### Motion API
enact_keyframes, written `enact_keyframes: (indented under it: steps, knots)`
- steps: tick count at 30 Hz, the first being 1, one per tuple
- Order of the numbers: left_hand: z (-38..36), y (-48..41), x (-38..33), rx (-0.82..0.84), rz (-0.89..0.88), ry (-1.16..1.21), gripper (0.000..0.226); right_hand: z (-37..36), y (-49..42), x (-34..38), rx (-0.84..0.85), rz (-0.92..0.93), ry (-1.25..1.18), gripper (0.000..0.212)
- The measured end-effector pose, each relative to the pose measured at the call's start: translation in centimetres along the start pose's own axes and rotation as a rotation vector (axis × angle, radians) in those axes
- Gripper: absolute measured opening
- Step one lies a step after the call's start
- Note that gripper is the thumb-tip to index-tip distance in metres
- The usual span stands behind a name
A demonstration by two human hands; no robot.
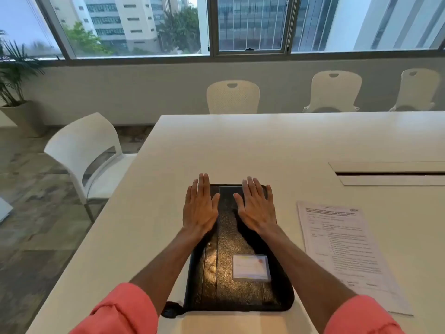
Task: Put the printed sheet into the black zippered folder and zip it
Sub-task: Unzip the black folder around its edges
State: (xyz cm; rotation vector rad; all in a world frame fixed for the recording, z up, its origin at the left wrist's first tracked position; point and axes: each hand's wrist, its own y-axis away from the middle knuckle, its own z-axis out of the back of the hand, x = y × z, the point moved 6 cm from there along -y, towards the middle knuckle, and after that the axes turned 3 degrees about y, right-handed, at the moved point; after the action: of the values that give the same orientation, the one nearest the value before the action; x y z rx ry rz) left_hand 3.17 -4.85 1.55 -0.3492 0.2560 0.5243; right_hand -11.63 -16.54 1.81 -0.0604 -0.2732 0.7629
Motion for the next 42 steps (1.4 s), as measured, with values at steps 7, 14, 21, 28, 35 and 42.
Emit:
enact_keyframes:
  steps: [7, 14, 21, 28, 35, 42]
  knots:
    - [-3.0, 1.0, 2.7, 0.140, 0.131, 0.053, 0.081, -3.7, 0.5, 1.1, 0.219, 0.249, -0.032, 0.075]
    - [-3.9, -0.3, 4.4, 0.171, 0.149, 0.112, 0.078, -4.3, -3.5, 3.7, 0.232, 0.407, -0.163, 0.071]
    - [-4.1, -3.5, 6.1, 0.195, 0.161, 0.118, 0.070, -4.2, -9.7, 6.9, 0.292, 0.447, -0.274, 0.041]
    - [-4.2, -5.1, 6.9, 0.140, 0.181, 0.196, 0.061, -5.2, -15.2, 7.6, 0.360, 0.445, -0.279, 0.040]
    - [-4.8, -5.7, 7.6, 0.055, 0.239, 0.321, 0.043, -6.1, -17.7, 8.1, 0.507, 0.528, -0.265, 0.038]
    - [-4.8, -6.0, 7.5, 0.049, 0.235, 0.339, 0.040, -5.8, -18.4, 8.3, 0.483, 0.649, -0.198, 0.015]
